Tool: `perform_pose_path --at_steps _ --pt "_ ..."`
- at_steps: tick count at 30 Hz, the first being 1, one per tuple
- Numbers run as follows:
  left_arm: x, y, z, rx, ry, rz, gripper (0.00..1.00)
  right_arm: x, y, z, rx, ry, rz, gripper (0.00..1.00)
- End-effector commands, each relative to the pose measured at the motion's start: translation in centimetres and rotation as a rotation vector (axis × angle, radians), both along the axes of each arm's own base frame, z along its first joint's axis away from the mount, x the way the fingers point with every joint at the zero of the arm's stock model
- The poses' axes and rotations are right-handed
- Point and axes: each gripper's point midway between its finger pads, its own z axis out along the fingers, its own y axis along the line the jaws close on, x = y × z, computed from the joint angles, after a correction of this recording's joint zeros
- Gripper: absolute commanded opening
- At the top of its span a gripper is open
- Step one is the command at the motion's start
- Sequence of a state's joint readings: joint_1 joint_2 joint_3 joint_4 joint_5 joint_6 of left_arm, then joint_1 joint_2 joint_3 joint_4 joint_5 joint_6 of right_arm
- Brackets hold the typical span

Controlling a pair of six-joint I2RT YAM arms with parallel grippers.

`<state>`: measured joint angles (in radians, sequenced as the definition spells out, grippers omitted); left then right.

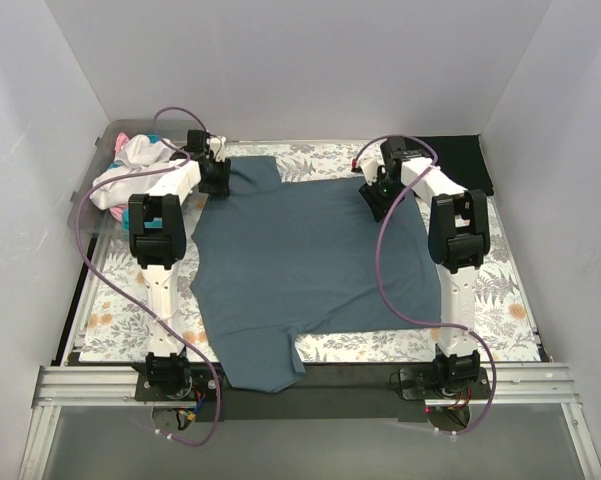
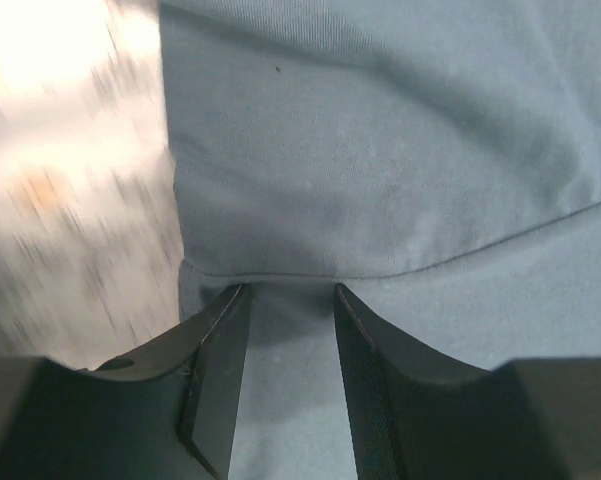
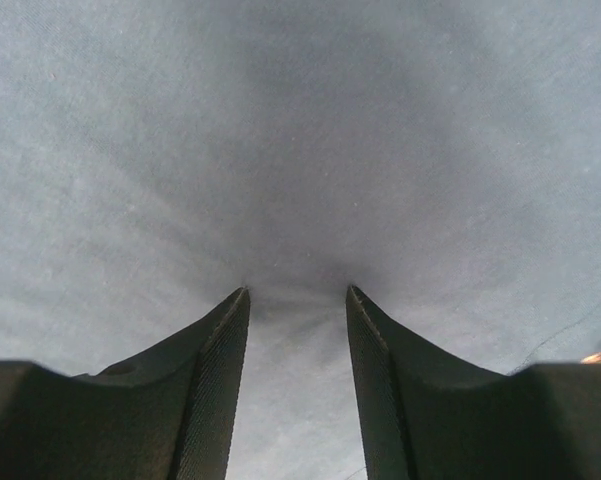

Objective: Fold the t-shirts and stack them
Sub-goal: Flatten the tshirt out

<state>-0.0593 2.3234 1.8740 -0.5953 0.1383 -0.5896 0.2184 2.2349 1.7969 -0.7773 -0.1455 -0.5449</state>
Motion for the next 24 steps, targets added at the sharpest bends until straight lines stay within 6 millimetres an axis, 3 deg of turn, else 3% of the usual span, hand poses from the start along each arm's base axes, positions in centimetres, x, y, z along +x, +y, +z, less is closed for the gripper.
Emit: perform_pose_path --at_steps 1,2,4,7,8,9,10,11,12,13,14,15,16,18,19,20,22,23,24 --pt "2.1 1.7 -2.3 0.029 0.017 0.007 0.38 4.0 0.5 -0.5 0.002 -0.083 -0.021 0.51" --pt "4.1 1.6 -0.1 0.023 -0.043 0.005 0.39 4.3 0.6 -0.3 0.01 -0.086 -0.031 0.53" --pt "5.3 1.1 1.1 0.001 -0.075 -0.019 0.41 5.2 1.1 1.2 0.025 -0.123 -0.032 0.55" --pt "6.0 -0.3 5.4 -0.06 -0.142 -0.056 0.44 5.0 1.7 5.0 0.07 -0.17 -0.022 0.62" --pt "5.7 -0.5 8.7 -0.075 -0.185 -0.067 0.45 4.6 1.9 7.7 0.095 -0.21 -0.012 0.64" --pt "4.2 -1.4 8.6 -0.117 -0.155 -0.098 0.45 3.4 2.0 7.9 0.112 -0.195 0.008 0.66" --pt "3.2 -1.9 9.9 -0.143 -0.159 -0.118 0.46 2.5 2.1 8.7 0.119 -0.194 0.022 0.67" --pt "1.9 -2.4 13.7 -0.16 -0.216 -0.16 0.52 1.6 2.1 11.2 0.132 -0.234 0.038 0.7" --pt "0.3 -3.2 15.0 -0.198 -0.22 -0.204 0.57 -0.1 1.8 10.7 0.128 -0.204 0.054 0.74" --pt "-2.2 -3.8 13.7 -0.225 -0.165 -0.241 0.59 -1.3 1.5 11.1 0.123 -0.199 0.082 0.78" --pt "-4.3 -4.0 13.7 -0.228 -0.149 -0.302 0.6 -2.5 1.2 13.0 0.122 -0.232 0.103 0.84" --pt "-6.3 -4.2 16.9 -0.223 -0.202 -0.342 0.61 -4.4 0.7 11.7 0.105 -0.187 0.114 0.86" --pt "-9.1 -4.7 14.9 -0.255 -0.132 -0.377 0.61 -5.7 0.1 11.7 0.083 -0.178 0.146 0.87" --pt "-12.8 -4.5 15.9 -0.232 -0.124 -0.43 0.61 -8.1 -0.9 12.2 0.055 -0.182 0.17 0.86" --pt "-14.4 -4.2 15.3 -0.229 -0.096 -0.426 0.6 -10.2 -1.5 10.5 0.033 -0.121 0.178 0.86" --pt "-16.7 -4.0 13.2 -0.228 -0.023 -0.418 0.59 -11.1 -1.9 10.6 0.021 -0.125 0.192 0.83" --pt "-18.4 -2.9 12.4 -0.182 -0.008 -0.378 0.57 -13.1 -2.8 8.9 -0.006 -0.075 0.194 0.81" --pt "-19.4 -2.6 10.7 -0.171 0.022 -0.361 0.56 -13.5 -2.9 8.8 -0.008 -0.073 0.198 0.8" --pt "-19.8 -2.3 10.2 -0.156 0.029 -0.349 0.55 -13.8 -3.0 8.4 -0.008 -0.06 0.196 0.8"
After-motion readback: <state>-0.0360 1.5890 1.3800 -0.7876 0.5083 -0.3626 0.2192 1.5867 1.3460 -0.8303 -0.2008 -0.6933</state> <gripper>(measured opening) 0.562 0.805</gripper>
